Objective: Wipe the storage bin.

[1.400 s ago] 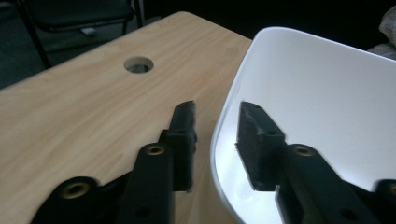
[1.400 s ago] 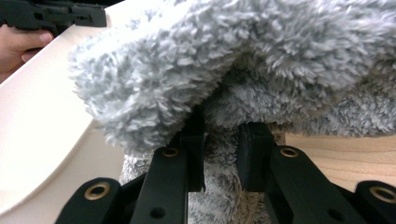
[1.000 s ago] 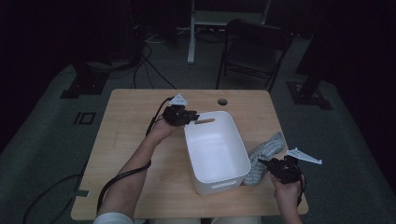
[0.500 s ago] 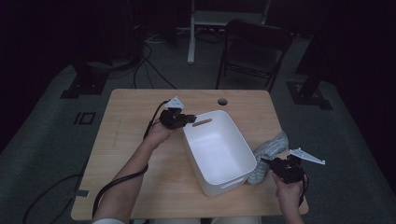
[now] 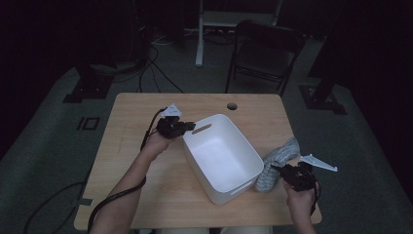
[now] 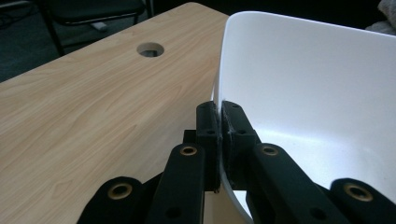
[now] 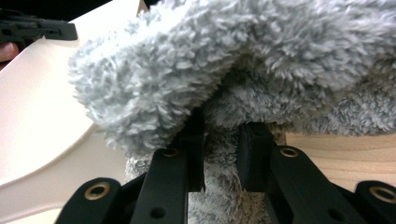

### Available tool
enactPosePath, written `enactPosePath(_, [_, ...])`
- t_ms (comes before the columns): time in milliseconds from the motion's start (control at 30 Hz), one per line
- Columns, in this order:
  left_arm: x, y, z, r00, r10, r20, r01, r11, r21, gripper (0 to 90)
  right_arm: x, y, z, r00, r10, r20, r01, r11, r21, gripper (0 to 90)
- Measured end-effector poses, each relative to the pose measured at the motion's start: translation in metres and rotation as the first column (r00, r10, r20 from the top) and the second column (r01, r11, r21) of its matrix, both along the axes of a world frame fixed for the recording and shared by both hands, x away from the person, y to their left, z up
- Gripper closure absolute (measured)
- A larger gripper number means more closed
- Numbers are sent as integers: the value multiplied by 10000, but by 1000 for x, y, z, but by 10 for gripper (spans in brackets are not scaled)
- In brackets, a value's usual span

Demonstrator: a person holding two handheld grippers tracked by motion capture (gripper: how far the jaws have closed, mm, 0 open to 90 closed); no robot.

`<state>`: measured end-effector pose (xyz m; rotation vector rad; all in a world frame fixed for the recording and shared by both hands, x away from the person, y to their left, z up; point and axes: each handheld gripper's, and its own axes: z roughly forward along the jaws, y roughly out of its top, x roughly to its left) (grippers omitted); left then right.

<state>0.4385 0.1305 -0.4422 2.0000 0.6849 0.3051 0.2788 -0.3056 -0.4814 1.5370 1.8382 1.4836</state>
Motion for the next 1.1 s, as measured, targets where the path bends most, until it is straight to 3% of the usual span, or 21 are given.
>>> enactPosePath(567, [-13,33,0,9940,1092,-32,-1092,9940,-54,866,-1,7,1,9997,252,35,-252,9997,-1,755])
enactPosePath(933, [-25,50,1,9835,1806,-59,-1805,9836,36,865,-2,10,2,9993,366,47,-366,9993,3,755])
enactPosePath(1100, [-34,58,-1,9752,2212,-70,-2213,9750,-204,864,-2,13,2,9990,448,59,-448,9990,-13,754])
